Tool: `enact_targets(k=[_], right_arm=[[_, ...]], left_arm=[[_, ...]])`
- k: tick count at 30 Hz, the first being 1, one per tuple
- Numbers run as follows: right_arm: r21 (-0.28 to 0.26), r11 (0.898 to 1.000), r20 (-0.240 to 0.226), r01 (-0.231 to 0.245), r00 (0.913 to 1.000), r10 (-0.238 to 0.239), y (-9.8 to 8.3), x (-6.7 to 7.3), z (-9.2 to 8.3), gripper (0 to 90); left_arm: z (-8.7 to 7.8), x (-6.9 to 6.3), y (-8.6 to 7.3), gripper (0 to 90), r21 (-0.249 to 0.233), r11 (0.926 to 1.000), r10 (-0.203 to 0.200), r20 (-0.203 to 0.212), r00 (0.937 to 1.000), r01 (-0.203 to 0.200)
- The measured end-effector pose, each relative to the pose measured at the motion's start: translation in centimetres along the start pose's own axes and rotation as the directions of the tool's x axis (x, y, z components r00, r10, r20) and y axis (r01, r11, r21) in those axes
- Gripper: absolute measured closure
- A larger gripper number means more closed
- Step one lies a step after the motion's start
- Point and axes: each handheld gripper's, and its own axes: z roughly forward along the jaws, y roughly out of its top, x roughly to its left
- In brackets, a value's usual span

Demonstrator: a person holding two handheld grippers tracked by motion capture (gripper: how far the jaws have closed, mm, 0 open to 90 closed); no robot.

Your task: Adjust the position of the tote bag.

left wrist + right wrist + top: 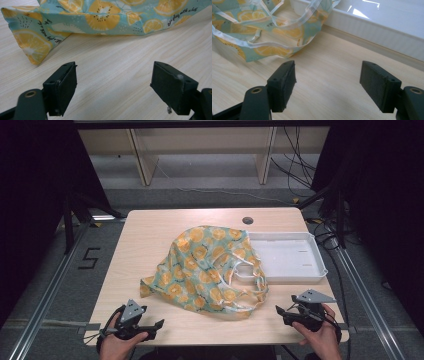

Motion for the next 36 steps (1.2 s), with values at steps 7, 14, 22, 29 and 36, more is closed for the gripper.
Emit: enact_targets(k=[7, 14, 22, 29, 36], right_arm=[[-0.011, 0.999, 0.009, 0.036, 0.9993, -0.036, 0.0, -0.4, 0.1, 29.7], [-0.008, 0.999, 0.006, 0.035, 0.9994, -0.035, 0.0, -0.4, 0.1, 29.7], [-0.010, 0.999, 0.007, 0.031, 0.9995, -0.031, 0.0, -0.4, 0.2, 29.7], [-0.002, 1.000, 0.011, -0.006, 0.9999, 0.006, 0.0, -0.1, 0.2, 29.5], [0.006, 1.000, -0.011, 0.022, 0.9997, -0.022, 0.1, -0.2, 0.4, 29.4]], left_arm=[[0.1, -0.2, 0.2, 20.2, -0.007, 1.0000, -0.003, 0.010, 0.9999, 0.003], [0.3, -0.7, 0.3, 20.2, 0.001, 0.9995, 0.031, 0.033, 0.9990, -0.031], [0.4, -1.2, 0.6, 20.2, -0.027, 0.9996, 0.014, 0.049, 0.9987, -0.013], [1.1, -2.9, 2.0, 21.9, -0.062, 0.9959, 0.072, 0.095, 0.9928, -0.067], [3.0, -6.4, 4.6, 24.2, -0.118, 0.9818, 0.167, 0.156, 0.9736, -0.149]])
